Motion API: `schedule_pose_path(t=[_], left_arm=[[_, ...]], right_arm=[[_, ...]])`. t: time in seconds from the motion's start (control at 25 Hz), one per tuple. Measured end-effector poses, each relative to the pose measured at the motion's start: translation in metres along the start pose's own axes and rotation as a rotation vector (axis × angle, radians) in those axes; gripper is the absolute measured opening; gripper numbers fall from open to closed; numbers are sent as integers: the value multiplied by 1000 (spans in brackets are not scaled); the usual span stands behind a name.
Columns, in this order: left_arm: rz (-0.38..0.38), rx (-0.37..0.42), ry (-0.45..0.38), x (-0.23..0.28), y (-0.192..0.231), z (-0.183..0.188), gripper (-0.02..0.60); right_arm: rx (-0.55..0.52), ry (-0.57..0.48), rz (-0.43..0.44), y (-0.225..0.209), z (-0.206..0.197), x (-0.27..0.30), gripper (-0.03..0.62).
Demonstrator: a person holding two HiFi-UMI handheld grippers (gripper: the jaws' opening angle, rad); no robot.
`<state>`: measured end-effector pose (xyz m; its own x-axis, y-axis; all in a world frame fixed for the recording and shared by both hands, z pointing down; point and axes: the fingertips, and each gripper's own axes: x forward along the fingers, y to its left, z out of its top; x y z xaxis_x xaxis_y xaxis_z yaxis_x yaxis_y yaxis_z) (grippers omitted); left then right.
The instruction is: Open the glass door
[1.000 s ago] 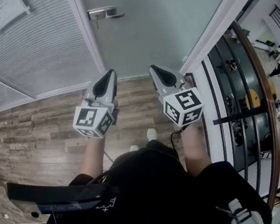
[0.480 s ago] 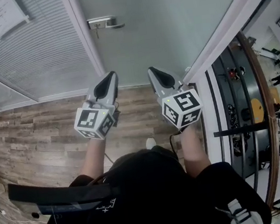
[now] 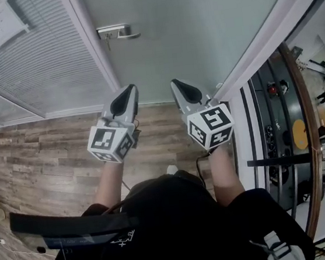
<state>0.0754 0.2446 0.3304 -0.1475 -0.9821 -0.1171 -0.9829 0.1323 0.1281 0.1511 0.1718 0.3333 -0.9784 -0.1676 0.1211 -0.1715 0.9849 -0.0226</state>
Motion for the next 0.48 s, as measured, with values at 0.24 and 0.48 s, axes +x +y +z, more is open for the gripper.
schedule_pose_path(t=[0.24, 0.48], left_arm=[[14, 5, -1, 17, -11, -1, 0], [21, 10, 3, 27, -24, -7, -1]], right_arm=[[-8, 6, 34, -14, -2, -3, 2], [-6, 8, 53, -27, -8, -9, 2]])
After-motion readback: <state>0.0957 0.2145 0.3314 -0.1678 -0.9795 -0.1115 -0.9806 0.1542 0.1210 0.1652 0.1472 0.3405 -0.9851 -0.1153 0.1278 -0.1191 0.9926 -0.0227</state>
